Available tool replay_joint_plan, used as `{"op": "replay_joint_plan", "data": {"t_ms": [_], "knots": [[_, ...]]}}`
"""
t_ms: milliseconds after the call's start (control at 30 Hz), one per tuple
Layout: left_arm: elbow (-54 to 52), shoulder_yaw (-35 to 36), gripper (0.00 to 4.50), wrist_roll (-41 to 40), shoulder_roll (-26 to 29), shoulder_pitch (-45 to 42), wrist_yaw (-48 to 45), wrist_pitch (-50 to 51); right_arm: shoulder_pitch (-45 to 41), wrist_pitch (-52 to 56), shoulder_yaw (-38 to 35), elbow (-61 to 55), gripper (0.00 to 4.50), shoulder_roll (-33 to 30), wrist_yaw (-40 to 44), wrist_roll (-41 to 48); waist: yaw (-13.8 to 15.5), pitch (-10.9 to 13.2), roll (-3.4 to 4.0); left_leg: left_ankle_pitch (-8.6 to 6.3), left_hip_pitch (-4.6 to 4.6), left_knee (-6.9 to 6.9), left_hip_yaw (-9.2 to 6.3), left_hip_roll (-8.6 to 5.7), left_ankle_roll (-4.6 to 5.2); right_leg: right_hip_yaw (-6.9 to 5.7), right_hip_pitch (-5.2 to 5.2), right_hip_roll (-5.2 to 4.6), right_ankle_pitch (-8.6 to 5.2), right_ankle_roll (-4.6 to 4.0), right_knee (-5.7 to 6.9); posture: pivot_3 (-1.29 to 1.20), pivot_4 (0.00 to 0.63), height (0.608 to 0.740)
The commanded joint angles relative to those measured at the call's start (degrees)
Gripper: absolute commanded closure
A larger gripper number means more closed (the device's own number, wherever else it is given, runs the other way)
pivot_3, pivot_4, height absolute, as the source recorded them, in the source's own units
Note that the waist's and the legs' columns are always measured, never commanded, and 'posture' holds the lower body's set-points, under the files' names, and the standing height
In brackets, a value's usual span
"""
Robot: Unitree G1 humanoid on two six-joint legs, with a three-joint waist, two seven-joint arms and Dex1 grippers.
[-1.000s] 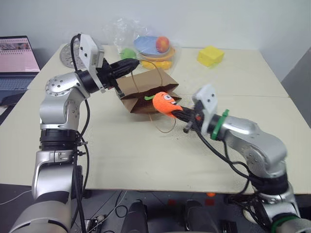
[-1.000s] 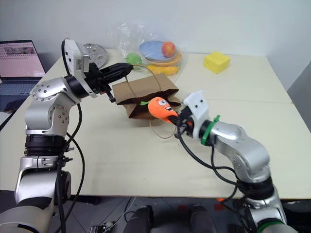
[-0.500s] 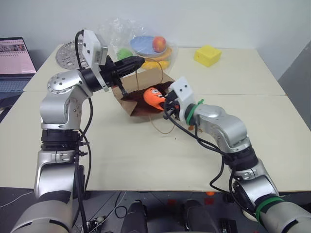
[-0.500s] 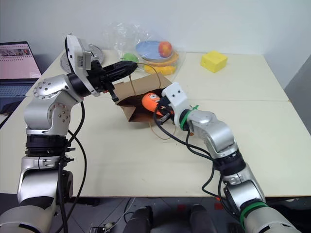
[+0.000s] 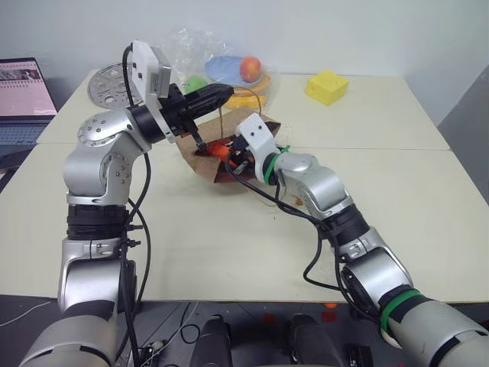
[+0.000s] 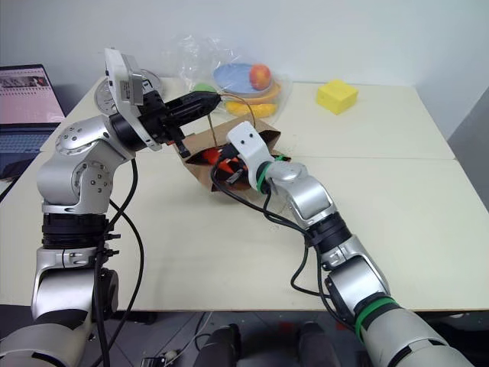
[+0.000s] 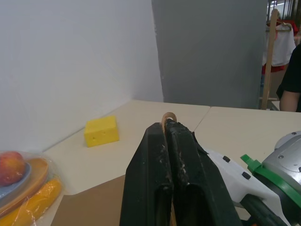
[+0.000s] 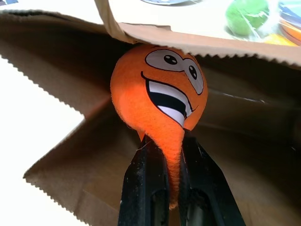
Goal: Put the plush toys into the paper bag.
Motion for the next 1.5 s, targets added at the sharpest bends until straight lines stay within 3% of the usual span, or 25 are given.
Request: {"op": "replay_joint_plan", "data": {"t_ms": [33, 100, 267, 433, 633, 767, 867, 1033, 1200, 1400, 1500], "knots": [[-2.0, 1.5, 4.5, -1.4, 0.1, -1.1, 0.4, 0.0, -2.0, -3.8, -1.6, 3.4, 4.05, 1.5, -0.2, -1.1, 0.1, 0.0, 0.0, 0.0, 0.0, 0.0, 0.0, 0.0, 0.0, 0.0, 0.0, 0.0, 0.0, 0.0, 0.0, 0.0, 0.15, 0.74], [-1.7, 1.6, 4.5, -1.2, 0.5, -1.0, 0.2, -0.4, -1.8, -4.8, -2.6, 4.8, 3.61, 2.1, 0.0, -0.9, 0.1, 0.0, 0.0, 0.0, 0.0, 0.0, 0.0, 0.0, 0.0, 0.0, 0.0, 0.0, 0.0, 0.0, 0.0, 0.0, 0.15, 0.74], [-1.3, 1.6, 4.5, -0.7, 1.0, -0.2, -0.1, -1.2, 0.3, -3.8, -3.8, -0.3, 1.88, -0.1, 2.3, -0.7, 0.2, 0.0, 0.01, 0.0, -0.01, 0.0, 0.0, 0.0, 0.0, 0.0, 0.0, 0.0, 0.0, 0.0, 0.0, 0.0, 0.15, 0.74], [-0.2, 1.3, 4.5, 0.1, 0.7, -0.3, 0.1, -2.4, 5.4, 3.5, -5.2, -16.5, 0.07, -4.7, 4.8, 1.8, 0.2, 0.0, 0.01, 0.0, -0.03, -0.01, 0.0, 0.0, 0.0, -0.01, -0.02, 0.0, 0.0, 0.0, 0.0, 0.0, 0.15, 0.74], [-0.6, 1.1, 4.5, 0.0, 0.4, 0.1, 0.5, -2.5, 13.0, 14.9, -9.4, -35.8, 0.03, -11.6, 5.7, 6.5, 0.2, 0.0, 0.01, 0.0, -0.05, 0.0, -0.01, 0.0, 0.0, -0.01, -0.02, 0.0, 0.0, 0.0, -0.01, 0.0, 0.15, 0.74], [-0.9, 1.1, 4.5, 0.1, 0.5, 0.4, 0.6, -2.5, 20.7, 15.5, -13.7, -43.8, 0.03, -15.9, 3.2, 6.3, 0.3, 0.0, 0.01, 0.0, -0.05, 0.0, 0.0, 0.0, 0.0, 0.01, -0.01, -0.01, 0.0, 0.0, -0.02, 0.0, 0.15, 0.74], [-1.0, 0.9, 4.5, 0.1, 0.6, 0.2, 0.6, -2.2, 27.8, 12.3, -14.0, -43.6, 0.03, -18.2, 0.2, 2.9, 0.4, 0.0, -0.02, 0.0, -0.05, 0.0, 0.0, 0.0, 0.0, 0.0, 0.03, -0.01, -0.01, 0.01, -0.07, 0.0, 0.15, 0.74], [-0.2, 0.0, 4.5, 0.7, 0.4, -1.0, 0.3, -2.6, 32.6, 7.7, -13.1, -36.7, 0.03, -15.9, -3.5, 0.6, -0.3, 0.0, 0.0, 0.0, -0.02, 0.02, 0.07, -0.01, 0.0, 0.06, 0.01, -0.02, 0.0, 0.01, -0.03, 0.0, 0.15, 0.74], [-0.4, -0.4, 4.5, 0.9, 0.5, -1.4, 0.0, -2.2, 32.9, 6.3, -16.2, -32.2, 0.03, -10.7, -6.7, 2.3, -0.3, 0.0, 0.0, 0.0, -0.02, 0.02, 0.06, -0.01, 0.0, 0.06, 0.01, -0.01, 0.0, 0.01, -0.03, 0.0, 0.15, 0.74], [-0.3, -0.2, 4.5, 1.0, 1.1, -1.8, -0.3, -1.9, 32.4, 4.0, -15.0, -30.1, 0.03, -10.6, -6.3, 0.8, 0.1, 0.0, 0.0, 0.0, -0.02, 0.0, 0.05, -0.01, 0.0, 0.05, 0.01, -0.01, 0.0, 0.01, -0.05, 0.0, 0.15, 0.74], [-0.7, -0.2, 4.5, 1.0, 1.1, -1.6, -0.2, -1.6, 32.5, 2.9, -14.8, -29.1, 0.58, -10.5, -6.4, 0.4, 0.2, 0.0, 0.0, 0.0, -0.02, 0.01, 0.05, -0.01, 0.0, 0.04, 0.01, -0.01, 0.0, 0.0, -0.04, 0.0, 0.15, 0.74]]}}
